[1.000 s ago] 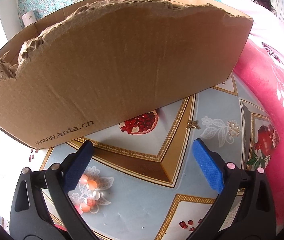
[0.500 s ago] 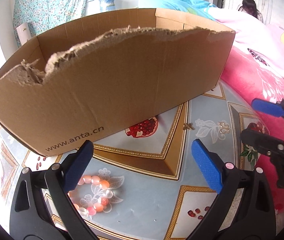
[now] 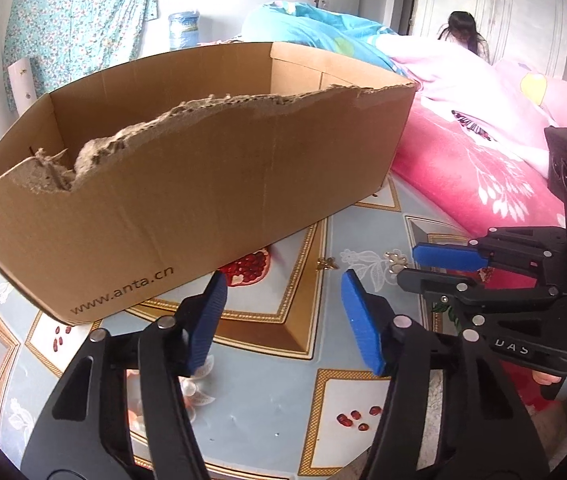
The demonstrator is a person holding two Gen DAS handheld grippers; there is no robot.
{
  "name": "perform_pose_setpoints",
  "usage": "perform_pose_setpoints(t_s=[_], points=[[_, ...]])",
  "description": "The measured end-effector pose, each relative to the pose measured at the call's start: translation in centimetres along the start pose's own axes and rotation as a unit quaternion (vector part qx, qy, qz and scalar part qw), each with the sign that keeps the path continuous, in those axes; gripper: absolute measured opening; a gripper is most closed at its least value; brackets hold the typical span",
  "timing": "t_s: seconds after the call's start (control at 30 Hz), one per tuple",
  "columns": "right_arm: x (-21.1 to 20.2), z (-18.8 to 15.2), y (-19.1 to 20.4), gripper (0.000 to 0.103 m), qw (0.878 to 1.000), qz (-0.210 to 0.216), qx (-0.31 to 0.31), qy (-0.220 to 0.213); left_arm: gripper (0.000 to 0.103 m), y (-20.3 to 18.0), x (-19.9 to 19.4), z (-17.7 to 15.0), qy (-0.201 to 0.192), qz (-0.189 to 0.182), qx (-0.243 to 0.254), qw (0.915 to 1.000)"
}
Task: Organize jewelry
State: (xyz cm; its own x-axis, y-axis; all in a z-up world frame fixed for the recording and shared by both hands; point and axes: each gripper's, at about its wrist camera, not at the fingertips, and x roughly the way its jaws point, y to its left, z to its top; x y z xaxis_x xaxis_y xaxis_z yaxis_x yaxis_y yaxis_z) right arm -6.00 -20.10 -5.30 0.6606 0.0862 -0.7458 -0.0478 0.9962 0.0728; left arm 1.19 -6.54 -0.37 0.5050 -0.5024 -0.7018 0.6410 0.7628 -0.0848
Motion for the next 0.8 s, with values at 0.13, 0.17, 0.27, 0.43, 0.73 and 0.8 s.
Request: perform_pose_setpoints(t_s=[0.13,0.17,0.27,0.43,0.73,0.8], points=[[-0.5,0.0,-0.7,0.025,1.0,-0.005,0.015,-0.005,0.04,-1.7,1.3,0.6,0.004,-0.028,0.024,0.9993],[-0.6,0.1,-1.0,0.025,1.0,-0.005,0.019,-0.007,0.038,-2.0,1.6,0.8,0.007,-0.031,0.032,0.999],[-0.7,0.0,-1.2,0.025,1.0,0.001,0.027,-0.011,0.03,-2.9,2.6,1.1,0.017,-0.029,0.049,0.9982],[-0.9,-0.3,-1.3,0.025,0.999,0.012,0.032,-0.021,0.022,-3.2,3.8,1.3,0.037,-0.025,0.05,0.9978],[-0.6,-0.5,-2.0,0.025,0.999,0.019,0.041,-0.027,0.02,-3.8,4.9,1.5,0.052,-0.008,0.062,0.9967],[-0.6,-0.5,-2.1,0.025,0.999,0.019,0.041,-0.029,0.015,-4.0,5.0,1.5,0.052,0.005,0.069,0.9963]])
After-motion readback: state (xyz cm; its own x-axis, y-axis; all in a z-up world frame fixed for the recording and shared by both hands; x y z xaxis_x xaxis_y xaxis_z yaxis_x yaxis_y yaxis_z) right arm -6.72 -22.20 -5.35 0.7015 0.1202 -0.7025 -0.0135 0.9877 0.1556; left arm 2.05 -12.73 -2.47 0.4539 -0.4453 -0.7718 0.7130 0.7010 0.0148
